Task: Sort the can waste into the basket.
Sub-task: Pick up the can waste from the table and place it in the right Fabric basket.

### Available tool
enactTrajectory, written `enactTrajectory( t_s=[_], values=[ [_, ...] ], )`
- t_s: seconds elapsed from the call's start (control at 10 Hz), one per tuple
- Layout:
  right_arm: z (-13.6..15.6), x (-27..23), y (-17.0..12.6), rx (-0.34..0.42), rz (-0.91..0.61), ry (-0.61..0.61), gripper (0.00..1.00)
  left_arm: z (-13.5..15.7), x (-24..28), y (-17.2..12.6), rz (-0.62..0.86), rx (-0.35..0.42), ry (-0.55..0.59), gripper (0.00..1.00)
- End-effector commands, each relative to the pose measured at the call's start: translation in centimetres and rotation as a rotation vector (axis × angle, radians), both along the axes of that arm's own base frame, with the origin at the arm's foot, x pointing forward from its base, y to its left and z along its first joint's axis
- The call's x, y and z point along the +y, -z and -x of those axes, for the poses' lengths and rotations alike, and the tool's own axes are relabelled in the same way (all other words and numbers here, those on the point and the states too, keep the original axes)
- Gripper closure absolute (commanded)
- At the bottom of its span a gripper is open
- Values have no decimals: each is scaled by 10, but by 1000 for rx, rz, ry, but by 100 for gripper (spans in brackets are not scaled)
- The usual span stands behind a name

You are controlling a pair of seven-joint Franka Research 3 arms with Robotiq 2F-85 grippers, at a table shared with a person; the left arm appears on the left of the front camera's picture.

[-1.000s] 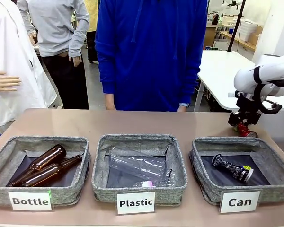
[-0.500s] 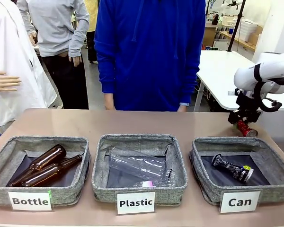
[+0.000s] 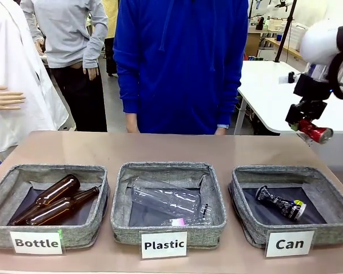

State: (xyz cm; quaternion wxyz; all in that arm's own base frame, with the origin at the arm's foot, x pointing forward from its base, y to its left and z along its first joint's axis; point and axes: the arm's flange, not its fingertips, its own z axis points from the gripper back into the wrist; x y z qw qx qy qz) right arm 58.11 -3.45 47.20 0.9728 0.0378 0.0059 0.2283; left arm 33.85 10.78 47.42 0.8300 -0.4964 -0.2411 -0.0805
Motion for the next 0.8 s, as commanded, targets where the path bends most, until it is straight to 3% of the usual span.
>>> enactTrajectory(
  t_s=[0.0,0.2,0.4,0.5,0.7],
  values=[
    [71,36,-2,-13,20,-391,92,3,1,0,-1,-2,4,0],
    [117,65,4,-38,25,-815,92,3,1,0,-1,-2,4,0],
    [147,79,16,-101,14,-1139,92,3,1,0,-1,-2,4,0],
    [160,83,25,-146,31,-1213,92,3,1,0,-1,-2,4,0],
    [172,82,44,-128,-12,-1275,92,3,1,0,-1,-2,4,0]
  ],
)
